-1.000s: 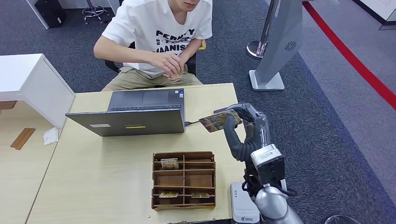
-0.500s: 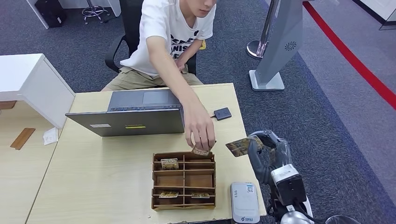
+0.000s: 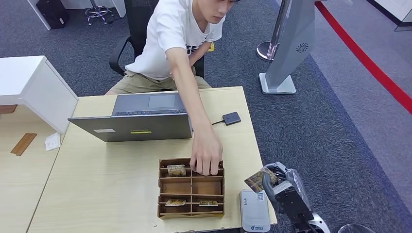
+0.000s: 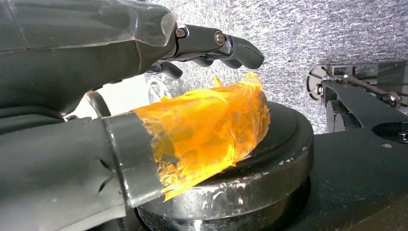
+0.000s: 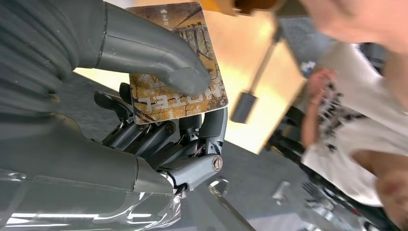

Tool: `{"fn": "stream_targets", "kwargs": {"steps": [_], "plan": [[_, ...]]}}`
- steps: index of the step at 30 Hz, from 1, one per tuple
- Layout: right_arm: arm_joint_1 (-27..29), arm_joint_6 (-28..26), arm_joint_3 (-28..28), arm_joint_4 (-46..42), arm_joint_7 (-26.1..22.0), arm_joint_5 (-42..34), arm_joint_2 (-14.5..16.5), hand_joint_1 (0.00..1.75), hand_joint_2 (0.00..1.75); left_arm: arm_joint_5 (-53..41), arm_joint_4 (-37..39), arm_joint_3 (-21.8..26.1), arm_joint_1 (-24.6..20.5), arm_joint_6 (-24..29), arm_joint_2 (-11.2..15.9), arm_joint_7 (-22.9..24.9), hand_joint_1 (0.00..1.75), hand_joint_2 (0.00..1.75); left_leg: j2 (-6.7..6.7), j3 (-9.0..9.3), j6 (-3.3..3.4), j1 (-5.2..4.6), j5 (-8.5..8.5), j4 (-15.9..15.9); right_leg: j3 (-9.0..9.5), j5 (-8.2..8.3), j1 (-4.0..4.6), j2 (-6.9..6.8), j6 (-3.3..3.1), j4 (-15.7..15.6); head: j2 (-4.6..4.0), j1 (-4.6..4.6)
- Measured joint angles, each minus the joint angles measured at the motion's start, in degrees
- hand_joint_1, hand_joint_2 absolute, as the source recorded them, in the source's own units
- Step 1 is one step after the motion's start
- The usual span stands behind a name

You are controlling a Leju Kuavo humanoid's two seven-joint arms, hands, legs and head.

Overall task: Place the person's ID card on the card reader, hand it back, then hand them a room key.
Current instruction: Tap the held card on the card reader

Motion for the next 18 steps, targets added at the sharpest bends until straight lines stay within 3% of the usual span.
{"fn": "stream_targets", "kwargs": {"steps": [10,18], "plan": [[0.58,0.69,2.8,5.97,4.73,0.1,-5.71,1.75,1.75,0.06,0.0,0.32,-0.01,-0.02,0.31,0.45,0.0,0.0,0.01,0.0,0.01,0.0,-0.01,0.0,0.0,0.0,0.0,0.0,0.0,0.0,0.0,0.01],[-0.26,-0.3,5.12,9.82,7.47,1.89,-8.08,1.75,1.75,0.02,0.0,0.32,0.0,0.0,0.42,0.6,0.0,0.0,0.01,0.0,0.03,0.0,-0.02,0.0,0.0,0.0,0.0,0.0,0.0,0.0,0.0,-0.01]]}}
